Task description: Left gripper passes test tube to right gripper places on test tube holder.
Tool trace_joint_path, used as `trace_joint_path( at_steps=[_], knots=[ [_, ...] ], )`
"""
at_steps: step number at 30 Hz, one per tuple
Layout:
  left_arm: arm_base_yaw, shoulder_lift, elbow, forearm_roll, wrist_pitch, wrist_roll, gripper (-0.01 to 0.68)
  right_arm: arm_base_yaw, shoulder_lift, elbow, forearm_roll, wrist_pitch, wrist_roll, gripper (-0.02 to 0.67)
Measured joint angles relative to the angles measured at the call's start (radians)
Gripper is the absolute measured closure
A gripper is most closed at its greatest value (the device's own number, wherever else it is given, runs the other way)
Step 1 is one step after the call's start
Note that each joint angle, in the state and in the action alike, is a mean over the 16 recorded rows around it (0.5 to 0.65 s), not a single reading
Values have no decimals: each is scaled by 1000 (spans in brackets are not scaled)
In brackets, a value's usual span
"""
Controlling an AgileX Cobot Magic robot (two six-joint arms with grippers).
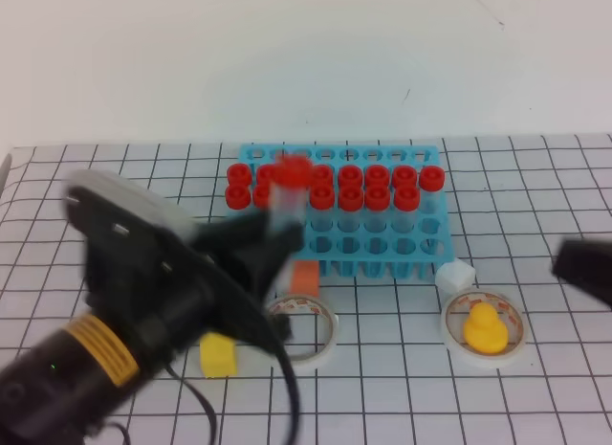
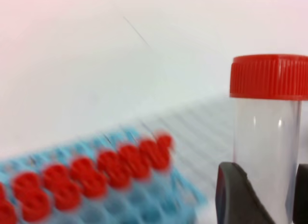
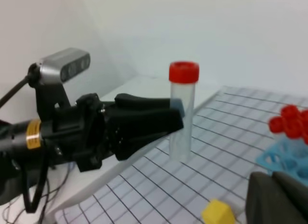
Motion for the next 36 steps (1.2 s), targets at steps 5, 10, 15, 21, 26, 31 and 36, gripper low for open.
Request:
trace_joint_path(
  at_steps=[5,10,15,21,26,31,36],
  knots=[
    [43,2,0,-78,-125,21,466,86,190,-160,40,42,-120,632],
    [58,4,0,-117,-196,23,466,211,345,-322,47,2,-197,532],
    [58,4,0,-121,-230,24,466,339,479,-473,49,-71,-255,367],
    [58,5,0,-123,-241,24,466,446,617,-630,51,-132,-281,173],
    [58,5,0,-123,-243,24,466,492,699,-730,52,-156,-262,94],
    [58,5,0,-123,-243,24,466,512,743,-790,52,-160,-243,95],
    [58,5,0,-123,-243,24,466,521,758,-814,53,-159,-226,134]
  ],
)
